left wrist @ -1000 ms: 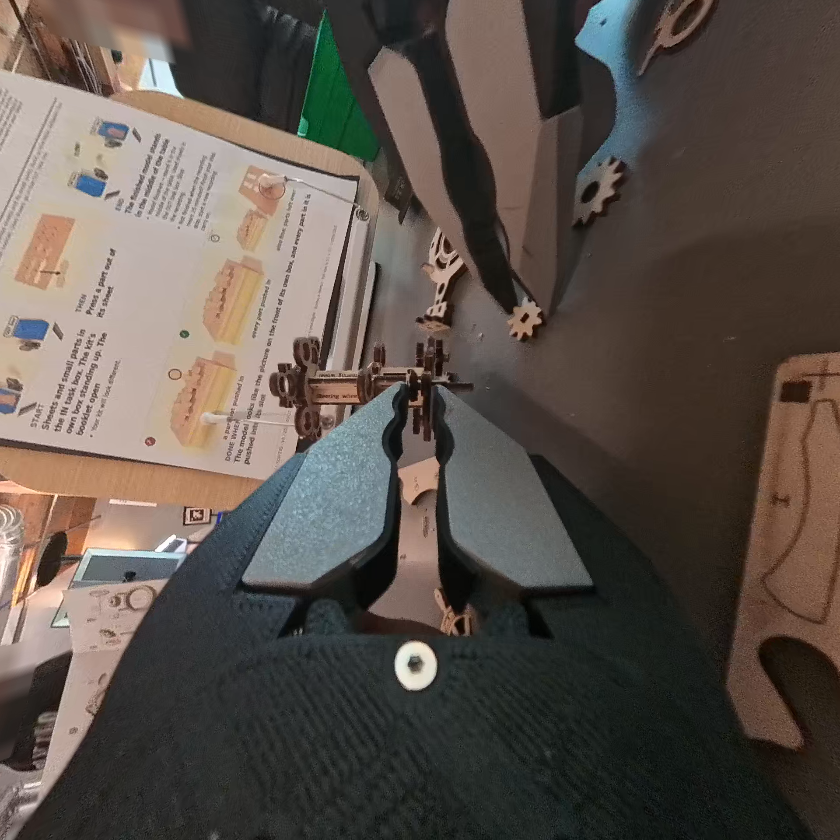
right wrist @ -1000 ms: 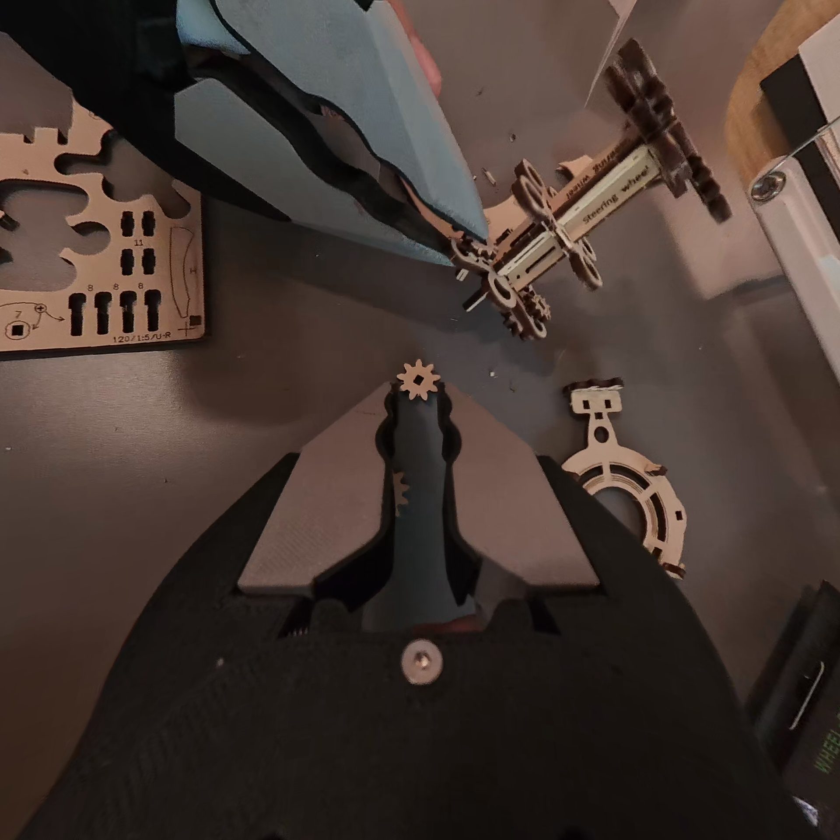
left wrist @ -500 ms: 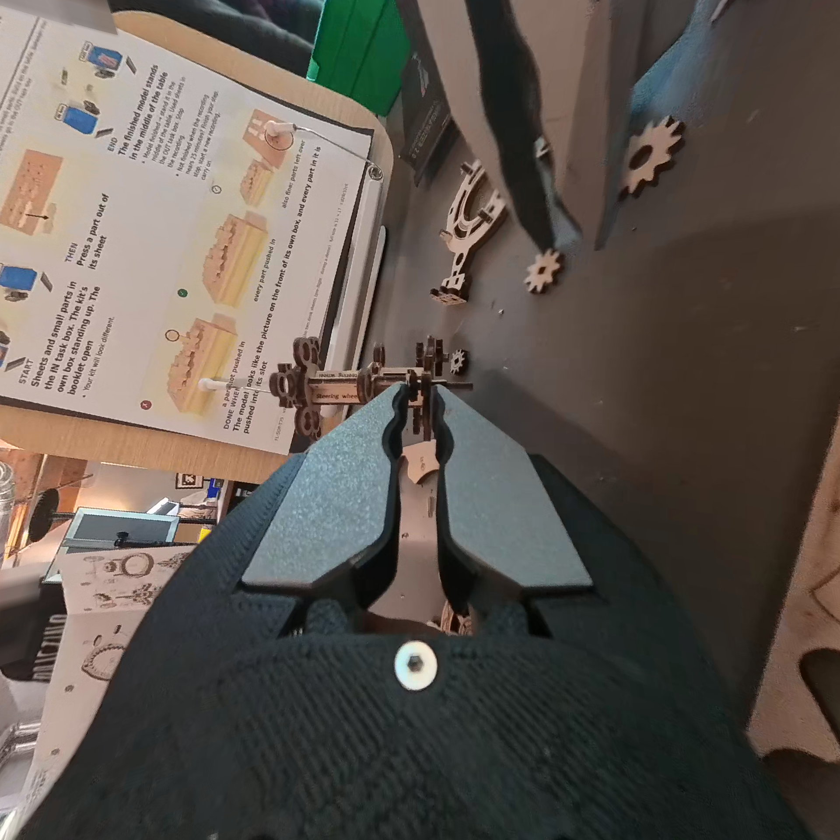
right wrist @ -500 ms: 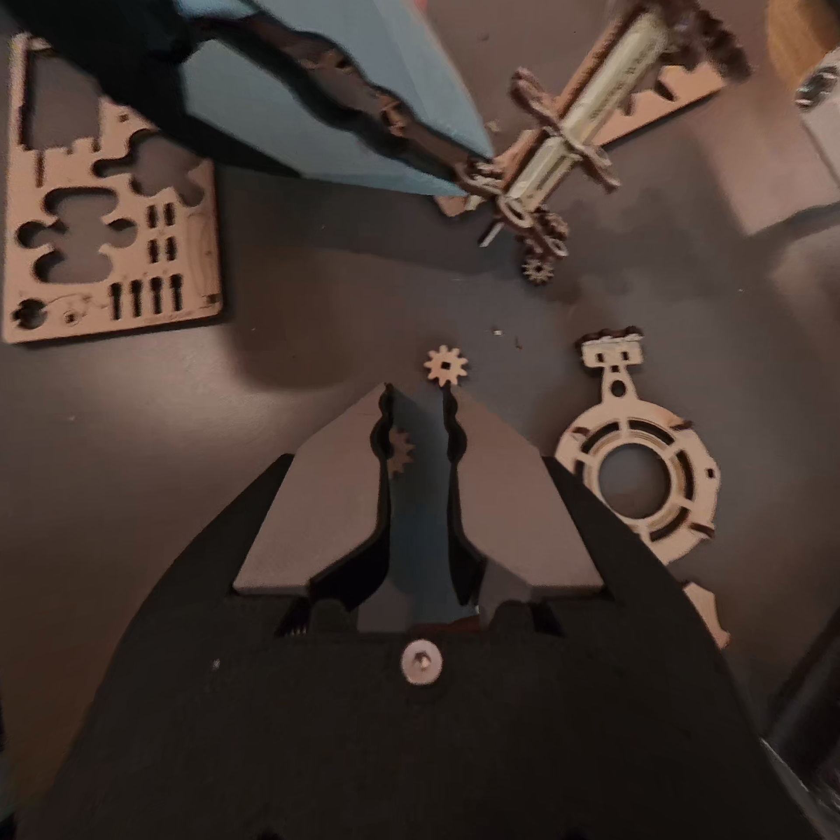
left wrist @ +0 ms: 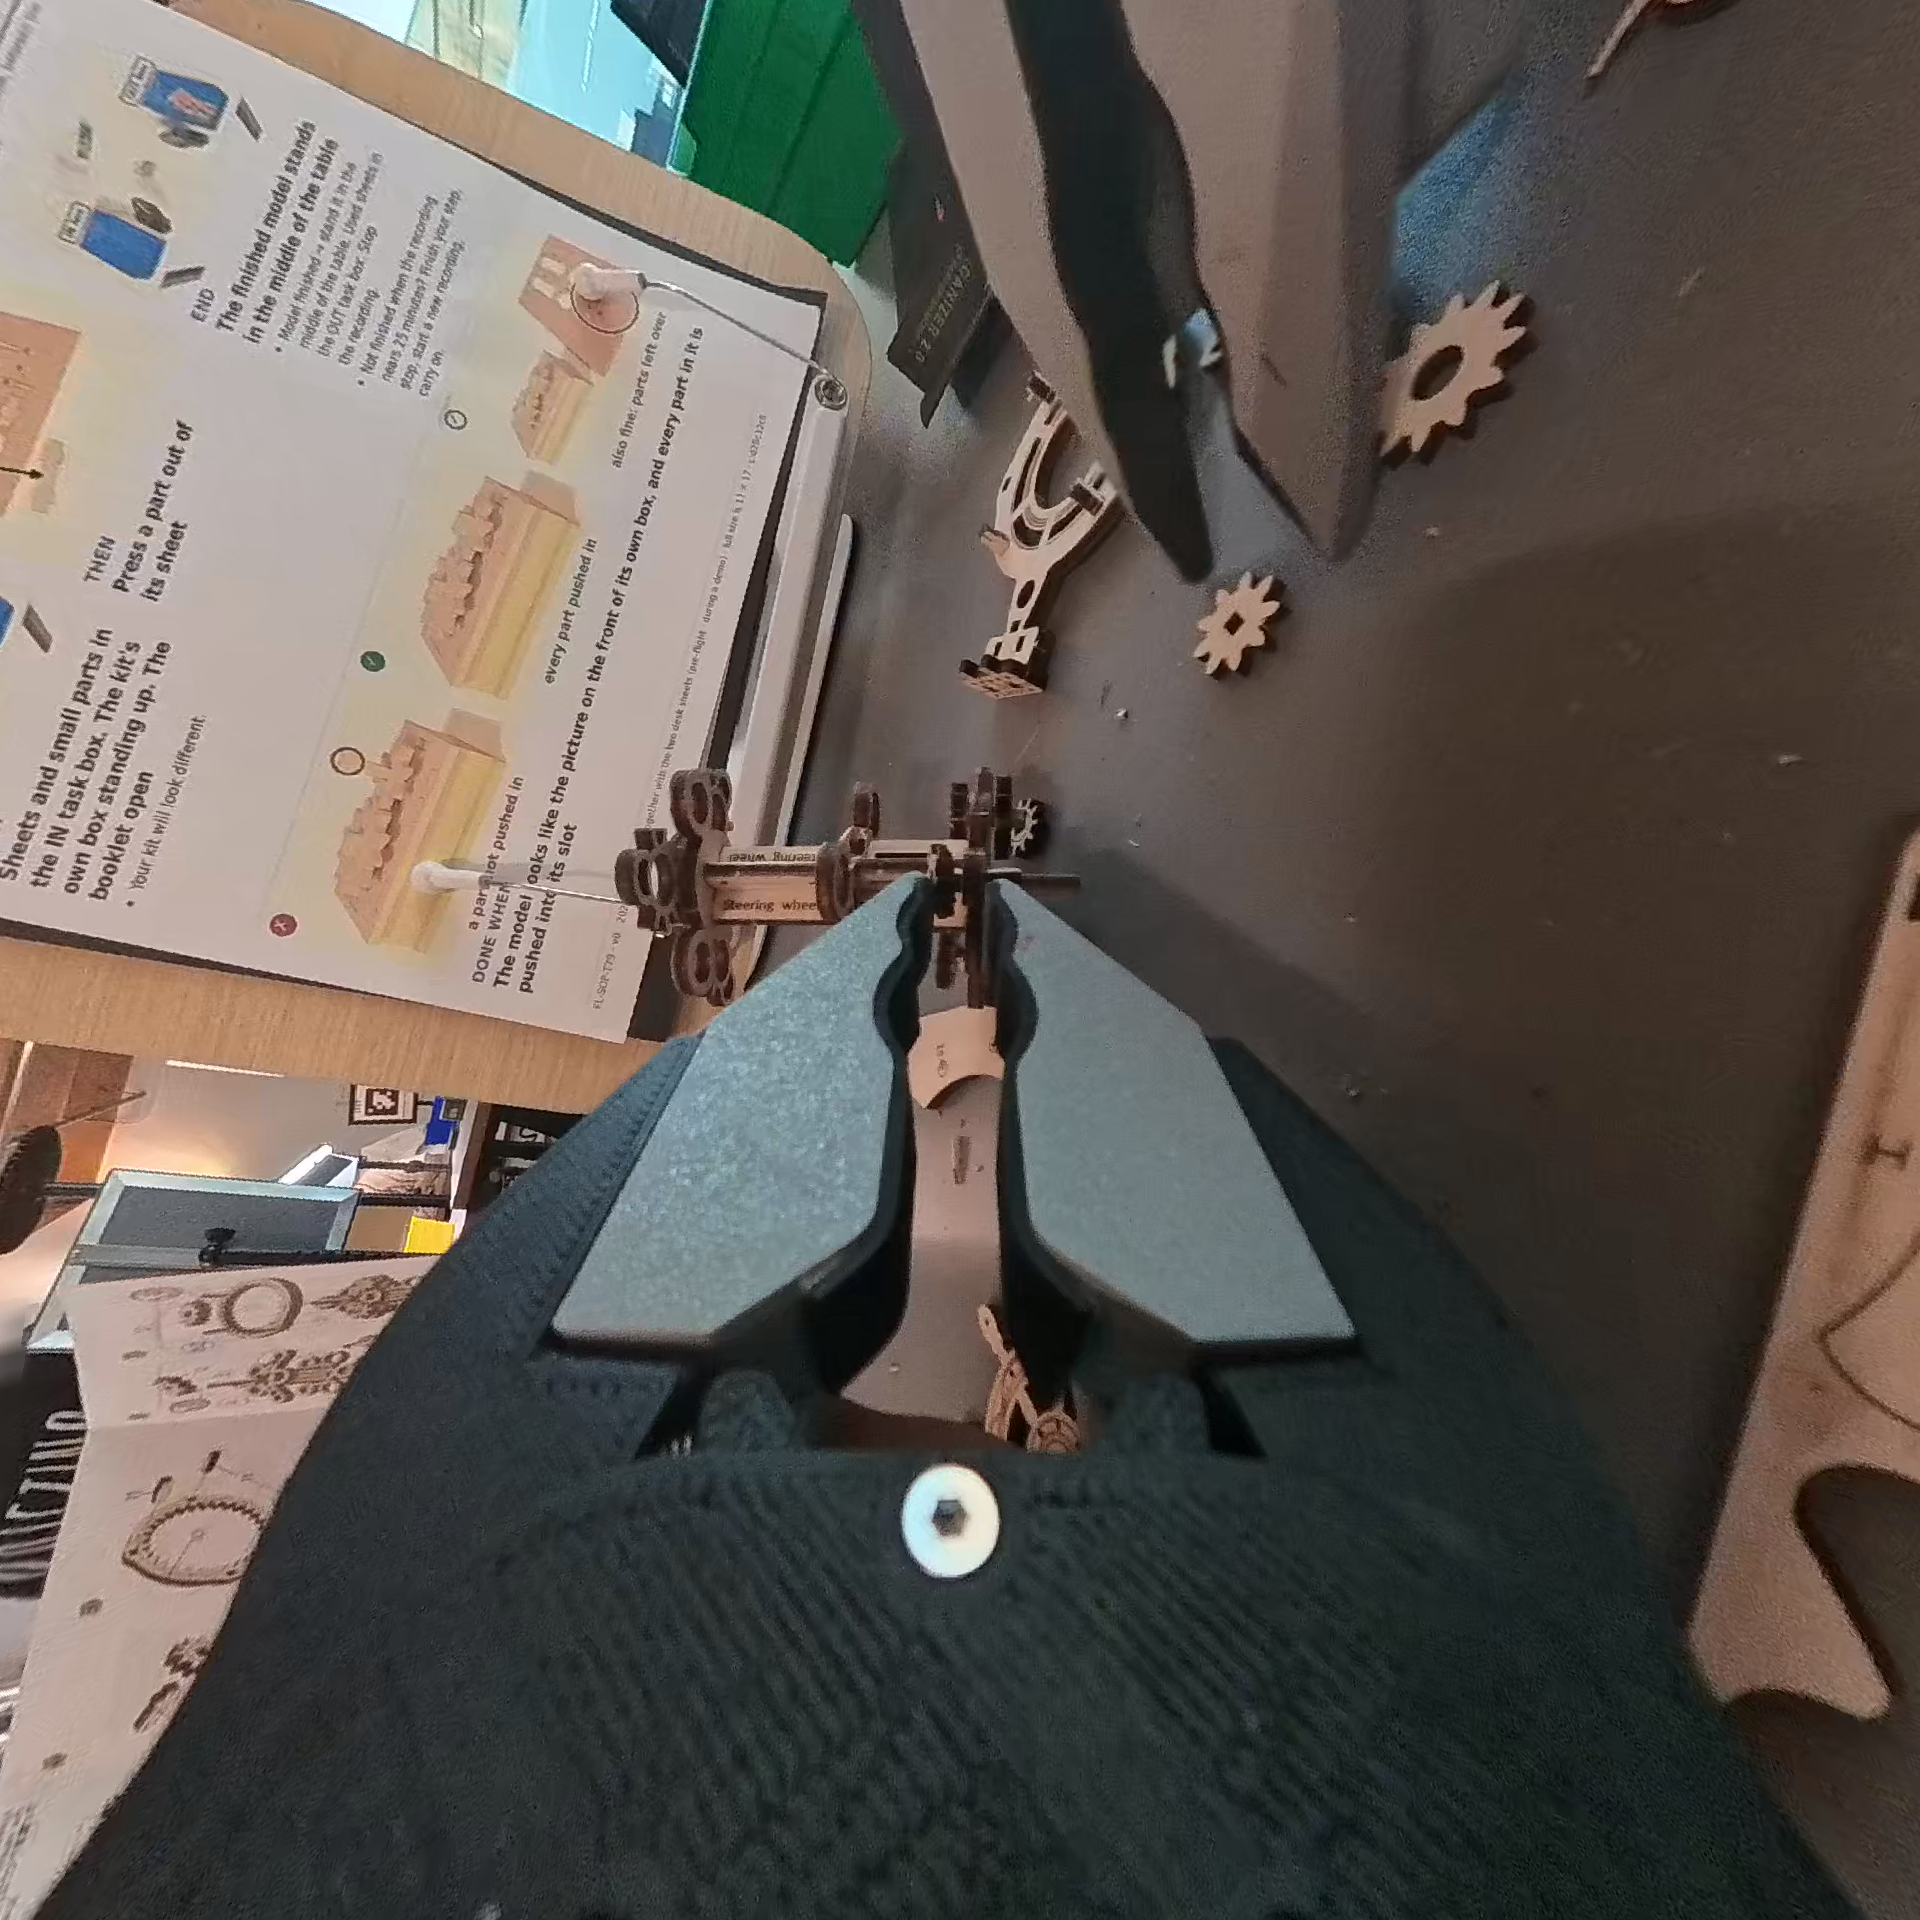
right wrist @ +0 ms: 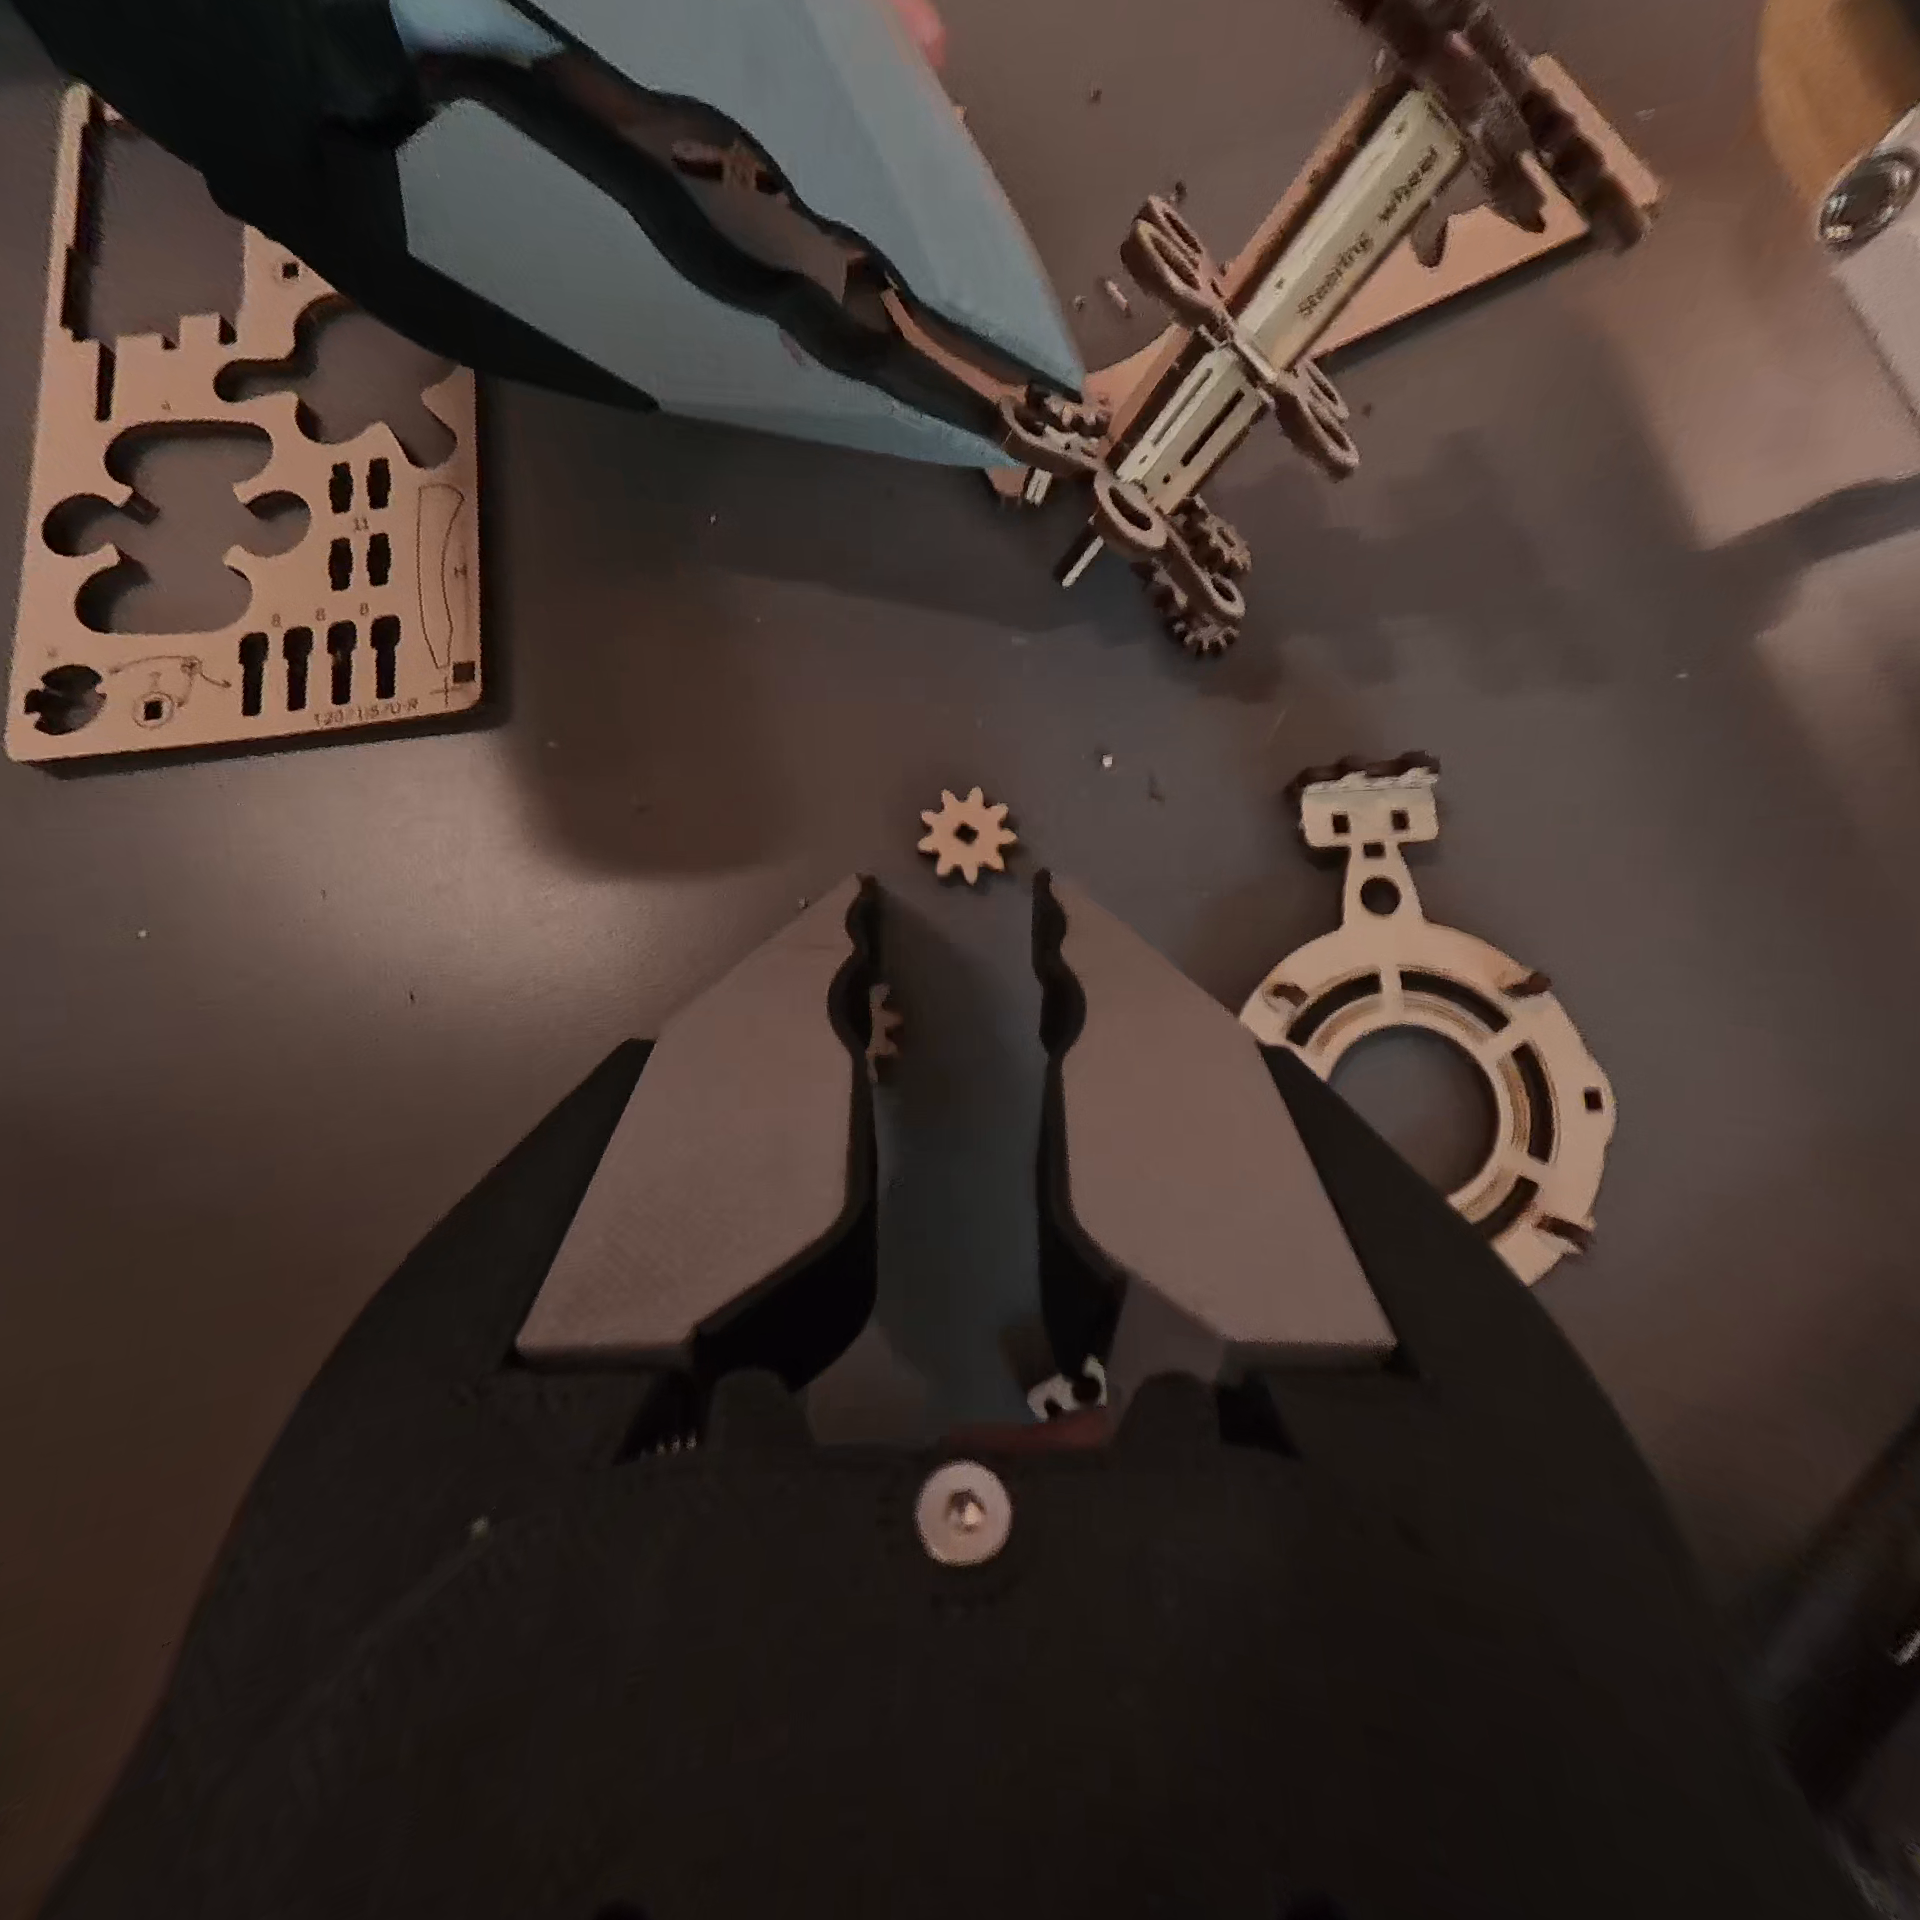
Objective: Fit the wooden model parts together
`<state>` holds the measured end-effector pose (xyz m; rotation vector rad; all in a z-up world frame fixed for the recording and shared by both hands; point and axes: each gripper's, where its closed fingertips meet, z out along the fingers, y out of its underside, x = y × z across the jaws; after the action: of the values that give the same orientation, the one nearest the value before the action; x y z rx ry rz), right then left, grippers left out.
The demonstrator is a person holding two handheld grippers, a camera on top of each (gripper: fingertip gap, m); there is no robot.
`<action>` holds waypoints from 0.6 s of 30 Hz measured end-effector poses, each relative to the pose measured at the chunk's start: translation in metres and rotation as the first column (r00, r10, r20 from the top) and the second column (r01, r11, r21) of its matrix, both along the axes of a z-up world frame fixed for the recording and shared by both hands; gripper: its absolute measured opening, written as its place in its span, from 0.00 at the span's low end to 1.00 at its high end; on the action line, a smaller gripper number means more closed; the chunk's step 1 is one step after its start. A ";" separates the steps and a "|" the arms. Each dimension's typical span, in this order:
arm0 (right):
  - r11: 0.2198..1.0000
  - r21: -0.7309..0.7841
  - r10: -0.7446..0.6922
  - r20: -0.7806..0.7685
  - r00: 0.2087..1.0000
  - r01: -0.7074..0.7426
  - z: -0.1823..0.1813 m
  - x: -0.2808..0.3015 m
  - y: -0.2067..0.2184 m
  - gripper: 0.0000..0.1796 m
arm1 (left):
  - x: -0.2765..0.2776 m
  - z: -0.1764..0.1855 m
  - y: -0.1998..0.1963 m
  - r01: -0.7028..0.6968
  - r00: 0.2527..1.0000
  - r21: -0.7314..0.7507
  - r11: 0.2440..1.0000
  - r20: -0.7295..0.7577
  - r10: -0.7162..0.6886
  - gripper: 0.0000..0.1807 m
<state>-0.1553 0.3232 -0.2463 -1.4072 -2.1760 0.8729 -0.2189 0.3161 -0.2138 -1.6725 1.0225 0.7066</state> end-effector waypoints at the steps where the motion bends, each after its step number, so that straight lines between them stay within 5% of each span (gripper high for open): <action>1: 1.000 0.002 0.017 -0.007 1.000 -0.016 0.000 0.000 -0.003 0.14 | 0.000 0.000 0.000 0.002 1.000 -0.001 1.000 0.001 -0.002 0.04; 6: 0.993 -0.035 0.110 0.009 0.994 -0.109 0.002 0.010 -0.021 0.10 | 0.001 0.000 -0.001 0.008 0.999 -0.007 1.000 0.032 -0.008 0.04; 18: 0.997 0.026 0.079 -0.008 0.997 -0.078 0.000 -0.002 -0.007 0.12 | 0.004 0.002 -0.002 0.027 0.997 -0.009 1.000 0.079 -0.026 0.03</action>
<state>-0.1575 0.3163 -0.2465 -1.3110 -2.2411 0.8742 -0.2148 0.3141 -0.2116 -1.6789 0.9925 0.6145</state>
